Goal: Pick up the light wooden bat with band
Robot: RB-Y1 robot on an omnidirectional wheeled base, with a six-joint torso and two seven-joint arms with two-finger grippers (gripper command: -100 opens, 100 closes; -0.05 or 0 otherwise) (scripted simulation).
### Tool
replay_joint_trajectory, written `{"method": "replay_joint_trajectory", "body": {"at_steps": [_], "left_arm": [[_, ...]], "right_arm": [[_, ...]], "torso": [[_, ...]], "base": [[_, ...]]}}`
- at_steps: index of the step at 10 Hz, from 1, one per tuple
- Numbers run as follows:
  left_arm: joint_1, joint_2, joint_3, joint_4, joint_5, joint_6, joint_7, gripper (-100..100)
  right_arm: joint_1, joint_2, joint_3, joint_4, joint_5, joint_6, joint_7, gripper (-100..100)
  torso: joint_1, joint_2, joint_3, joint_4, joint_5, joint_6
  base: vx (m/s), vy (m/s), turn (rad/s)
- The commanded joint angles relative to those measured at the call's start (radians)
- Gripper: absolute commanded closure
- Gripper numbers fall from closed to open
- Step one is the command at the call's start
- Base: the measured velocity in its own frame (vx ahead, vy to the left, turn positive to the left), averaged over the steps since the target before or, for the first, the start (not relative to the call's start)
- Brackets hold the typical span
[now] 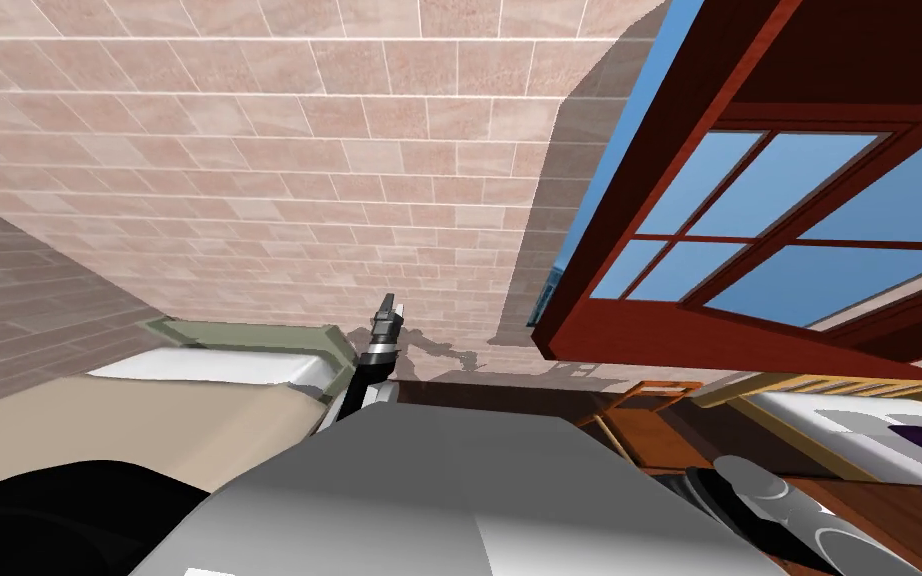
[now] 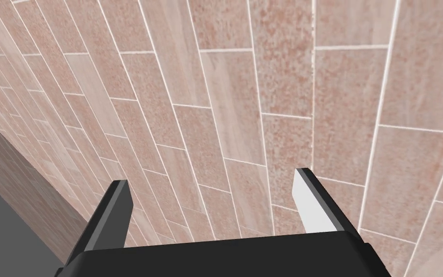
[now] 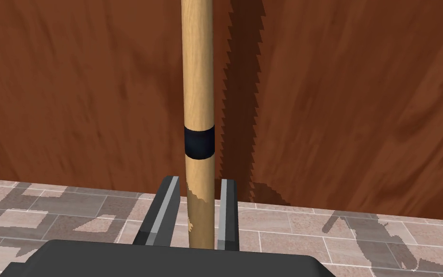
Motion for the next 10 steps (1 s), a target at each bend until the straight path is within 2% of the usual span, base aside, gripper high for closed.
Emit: {"method": "replay_joint_trajectory", "body": {"at_steps": [1, 2, 3, 4, 5, 7, 8, 9, 10], "left_arm": [[0.0, 0.0, 0.0, 0.0, 0.0, 0.0, 0.0, 0], [0.0, 0.0, 0.0, 0.0, 0.0, 0.0, 0.0, 0], [0.0, 0.0, 0.0, 0.0, 0.0, 0.0, 0.0, 0], [0.0, 0.0, 0.0, 0.0, 0.0, 0.0, 0.0, 0], [0.0, 0.0, 0.0, 0.0, 0.0, 0.0, 0.0, 0], [0.0, 0.0, 0.0, 0.0, 0.0, 0.0, 0.0, 0], [0.0, 0.0, 0.0, 0.0, 0.0, 0.0, 0.0, 0], [0.0, 0.0, 0.0, 0.0, 0.0, 0.0, 0.0, 0], [0.0, 0.0, 0.0, 0.0, 0.0, 0.0, 0.0, 0]], "right_arm": [[-0.05, 0.017, -0.034, 0.05, 0.05, -0.048, 0.046, 100], [-0.072, 0.017, -0.034, 0.05, 0.082, -0.048, 0.046, 100], [-0.076, 0.017, -0.034, 0.05, 0.111, -0.048, 0.046, 100], [-0.117, 0.032, -0.066, 0.098, 0.141, -0.097, 0.09, 100], [-0.145, 0.032, -0.066, 0.1, 0.171, -0.097, 0.09, 100], [-0.148, 0.032, -0.066, 0.1, 0.211, -0.097, 0.09, 100], [-0.193, 0.047, -0.099, 0.147, 0.251, -0.145, 0.135, 100], [-0.22, 0.047, -0.099, 0.15, 0.28, -0.145, 0.135, 100], [-0.22, 0.047, -0.099, 0.15, 0.306, -0.145, 0.135, 100]], "torso": [[0.0, 0.0, 0.0, 0.0, 0.0, 0.0], [0.001, -0.002, -0.001, 0.0, 0.0, 0.002], [0.002, -0.002, -0.001, -0.001, 0.001, 0.002], [0.001, 0.0, 0.0, 0.0, 0.0, 0.0], [0.001, -0.001, -0.001, 0.0, 0.001, 0.002], [0.001, -0.001, 0.0, 0.0, 0.001, 0.0], [-0.001, 0.002, 0.001, 0.001, 0.001, -0.001], [0.0, -0.001, 0.0, 0.0, 0.001, 0.002], [0.002, -0.001, -0.001, -0.001, 0.001, 0.002]], "base": [[0.114, 0.037, -0.378], [0.128, 0.06, -0.443], [0.061, 0.047, -0.138], [0.101, 0.033, -0.343], [0.121, 0.07, -0.427], [0.043, 0.034, -0.063], [0.097, 0.025, -0.328], [0.116, 0.071, -0.434], [0.055, 0.057, -0.175]]}}
